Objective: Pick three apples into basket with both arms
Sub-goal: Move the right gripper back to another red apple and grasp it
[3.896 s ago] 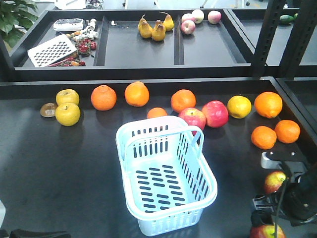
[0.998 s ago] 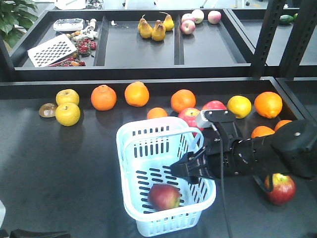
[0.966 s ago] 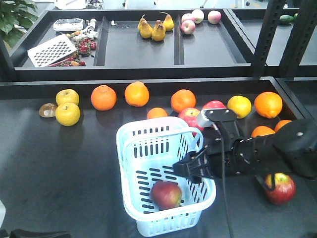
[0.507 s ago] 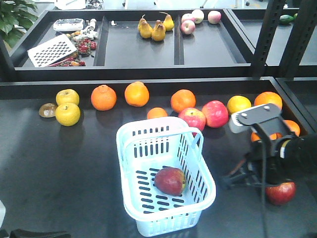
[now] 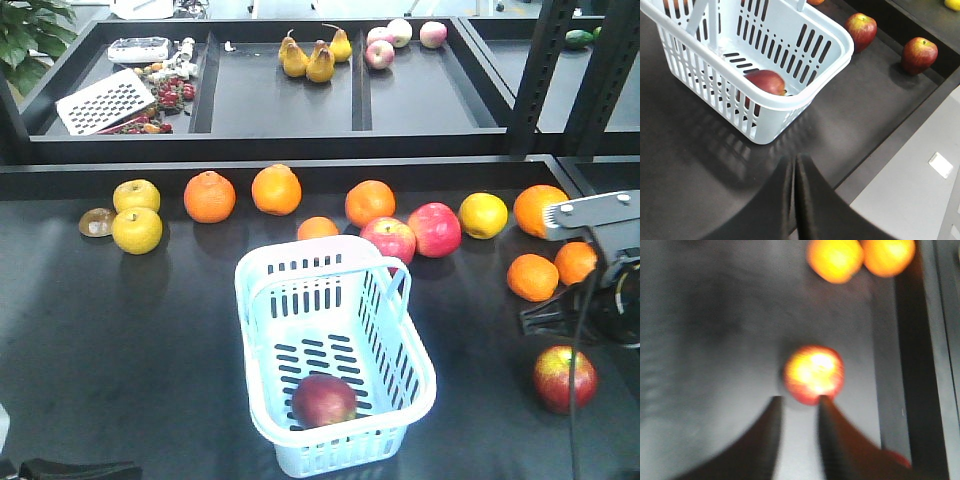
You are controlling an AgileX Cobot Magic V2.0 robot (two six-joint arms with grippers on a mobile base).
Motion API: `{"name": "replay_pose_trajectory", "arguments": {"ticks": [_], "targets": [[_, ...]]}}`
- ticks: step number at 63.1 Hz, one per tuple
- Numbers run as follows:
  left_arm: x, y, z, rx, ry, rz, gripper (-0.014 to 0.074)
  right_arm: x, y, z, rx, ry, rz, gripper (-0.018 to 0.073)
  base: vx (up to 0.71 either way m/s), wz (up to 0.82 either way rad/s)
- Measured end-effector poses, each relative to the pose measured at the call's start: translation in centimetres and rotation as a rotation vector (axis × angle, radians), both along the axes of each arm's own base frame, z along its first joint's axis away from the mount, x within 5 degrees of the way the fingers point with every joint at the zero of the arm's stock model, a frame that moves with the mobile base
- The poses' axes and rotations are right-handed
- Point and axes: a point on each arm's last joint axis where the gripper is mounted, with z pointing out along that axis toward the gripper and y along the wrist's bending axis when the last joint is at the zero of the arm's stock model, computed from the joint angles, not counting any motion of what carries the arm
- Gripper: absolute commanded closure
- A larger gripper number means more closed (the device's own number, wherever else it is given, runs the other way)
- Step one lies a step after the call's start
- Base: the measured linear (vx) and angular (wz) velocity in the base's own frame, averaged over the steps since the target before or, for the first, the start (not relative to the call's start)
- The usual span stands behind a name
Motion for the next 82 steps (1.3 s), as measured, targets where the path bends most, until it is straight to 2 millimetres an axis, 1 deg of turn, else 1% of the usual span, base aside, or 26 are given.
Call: {"name": "replay_pose_trajectory", "arguments": {"ticks": [5, 10, 16, 21, 30, 36, 39, 47, 56, 68, 70, 75, 77, 82], "targets": [[0.0, 0.0, 0.0, 0.0, -0.001, 0.0, 0.0603, 0.9, -1.7, -0.9, 0.038, 0.041, -0.078, 0.0023, 0.0, 0.0], [0.0, 0.0, 0.0, -0.001, -0.003, 0.003, 0.0603, 1.9, -3.3, -1.7, 0.071, 0.085, -0.137, -0.008, 0.0, 0.0], [0.1, 0.0, 0.1, -0.003, -0.008, 0.007, 0.0603, 3.4, -4.7, -2.7, 0.099, 0.132, -0.171, -0.0134, 0.0, 0.0], [0.1, 0.0, 0.1, -0.003, -0.008, 0.007, 0.0603, 4.6, -5.5, -3.8, 0.12, 0.182, -0.179, -0.0137, 0.0, 0.0], [0.1, 0.0, 0.1, -0.003, -0.009, 0.007, 0.0603, 6.9, -5.6, -6.0, 0.149, 0.252, -0.157, -0.0106, 0.0, 0.0], [0.1, 0.0, 0.1, -0.004, -0.011, 0.01, 0.0603, 8.1, -5.5, -7.2, 0.165, 0.281, -0.154, -0.008, 0.0, 0.0], [0.1, 0.0, 0.1, -0.005, -0.013, 0.011, 0.0603, 8.6, -5.5, -8.2, 0.171, 0.306, -0.158, -0.007, 0.0, 0.0], [0.1, 0.0, 0.1, -0.005, -0.013, 0.011, 0.0603, 9.3, -5.5, -10.2, 0.172, 0.361, -0.162, -0.0048, 0.0, 0.0], [0.1, 0.0, 0.1, -0.005, -0.013, 0.011, 0.0603, 9.6, -5.6, -13.1, 0.172, 0.432, -0.167, -0.0039, 0.0, 0.0], [0.1, 0.0, 0.1, -0.005, -0.013, 0.011, 0.0603, 9.7, -5.7, -15.7, 0.161, 0.487, -0.161, -0.0009, 0.0, 0.0], [0.1, 0.0, 0.1, -0.005, -0.013, 0.011, 0.0603, 9.7, -5.7, -16.1, 0.16, 0.496, -0.16, 0.0013, 0.0, 0.0], [0.1, 0.0, 0.1, -0.005, -0.013, 0.011, 0.0603, 9.7, -5.8, -16.3, 0.156, 0.5, -0.156, 0.0104, 0.0, 0.0], [0.1, 0.0, 0.1, -0.005, -0.013, 0.011, 0.0603, 9.7, -5.8, -16.3, 0.155, 0.5, -0.155, 0.015, 0.0, 0.0], [0.1, 0.0, 0.1, -0.005, -0.013, 0.011, 0.0603, 9.7, -5.8, -15.8, 0.154, 0.488, -0.154, 0.0298, 0.0, 0.0]]}}
